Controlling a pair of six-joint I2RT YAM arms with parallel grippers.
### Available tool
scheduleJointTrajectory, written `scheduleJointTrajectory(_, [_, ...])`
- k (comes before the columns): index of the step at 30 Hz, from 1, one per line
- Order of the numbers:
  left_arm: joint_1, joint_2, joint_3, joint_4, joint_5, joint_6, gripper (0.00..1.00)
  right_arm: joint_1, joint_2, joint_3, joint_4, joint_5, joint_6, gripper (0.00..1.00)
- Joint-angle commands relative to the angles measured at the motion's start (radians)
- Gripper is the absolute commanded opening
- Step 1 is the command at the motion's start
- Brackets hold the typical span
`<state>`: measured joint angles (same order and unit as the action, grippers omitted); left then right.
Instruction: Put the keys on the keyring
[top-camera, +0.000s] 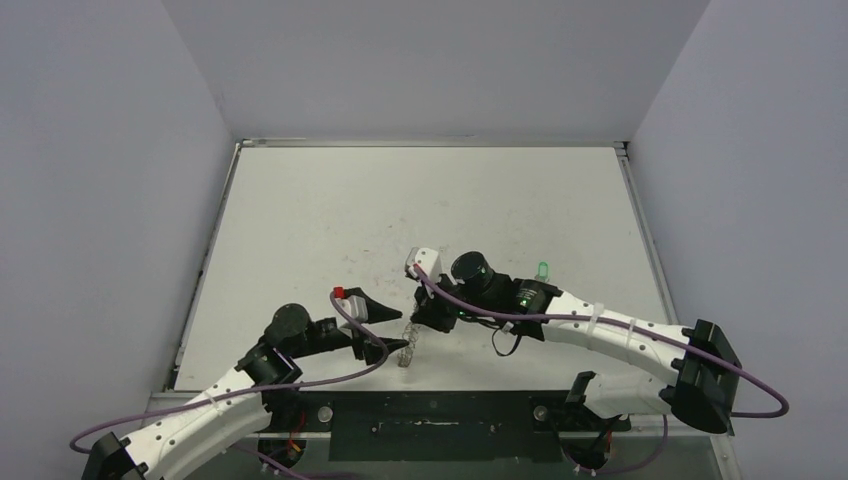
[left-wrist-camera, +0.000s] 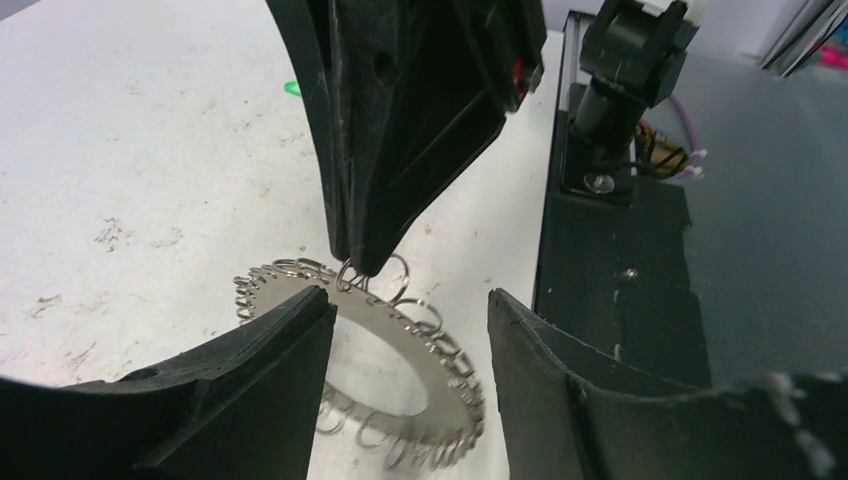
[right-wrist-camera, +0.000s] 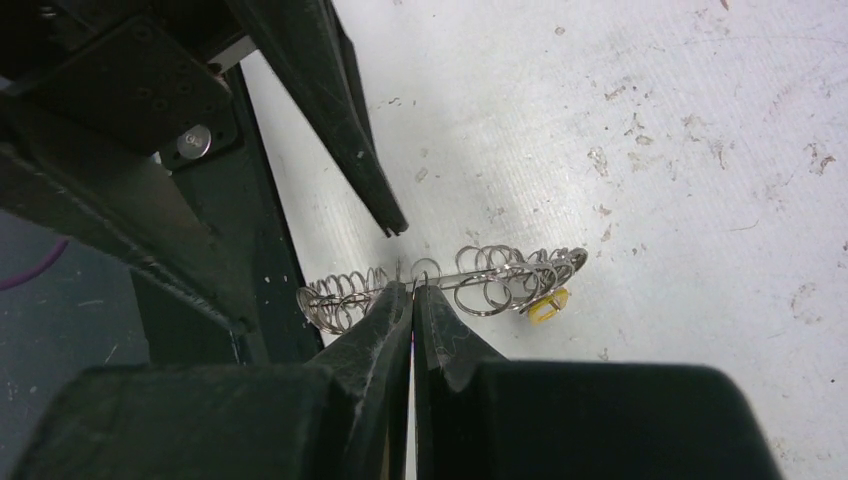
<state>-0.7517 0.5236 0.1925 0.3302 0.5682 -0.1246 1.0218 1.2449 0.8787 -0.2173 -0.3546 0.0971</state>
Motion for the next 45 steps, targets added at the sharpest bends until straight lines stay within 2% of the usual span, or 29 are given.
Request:
scheduleJointTrajectory(1, [-0.043,0.024,0.040,-0.025,-0.077,0.153,0.55,-0.004,-0.068,-0.015,0.063,-0.080,-0.065,0.00])
scheduleJointTrajectory(8, [-0.067,0.066,0.048,-0.017,-0.105,0.227,0.47,-0.004,-0.095,-0.027,0.040,-0.127,-0.112,0.00])
scheduleJointTrajectory(16, [-0.117,0.096,0.059,-0.007,-0.129,0.259,0.46,-0.006,-0.103,-0.036,0.061,-0.136,-0.114,0.00])
scheduleJointTrajectory(23, [-0.133,0.090,0.069,0.006,-0.121,0.303,0.29,-0.006,-0.113,-0.048,0.060,-0.169,-0.130,0.00])
scheduleJointTrajectory(34, [-0.157,0.145,0.085,0.057,-0.070,0.329,0.32,-0.006,-0.106,-0.040,0.069,-0.193,-0.128,0.00])
scheduleJointTrajectory(42, [-0.170,0.186,0.093,0.100,-0.077,0.333,0.21,-0.006,-0.092,-0.037,0.059,-0.199,-0.127,0.00])
scheduleJointTrajectory(45, [-0.172,0.191,0.094,0.094,-0.086,0.337,0.11,-0.005,-0.092,-0.037,0.059,-0.198,-0.128,0.00])
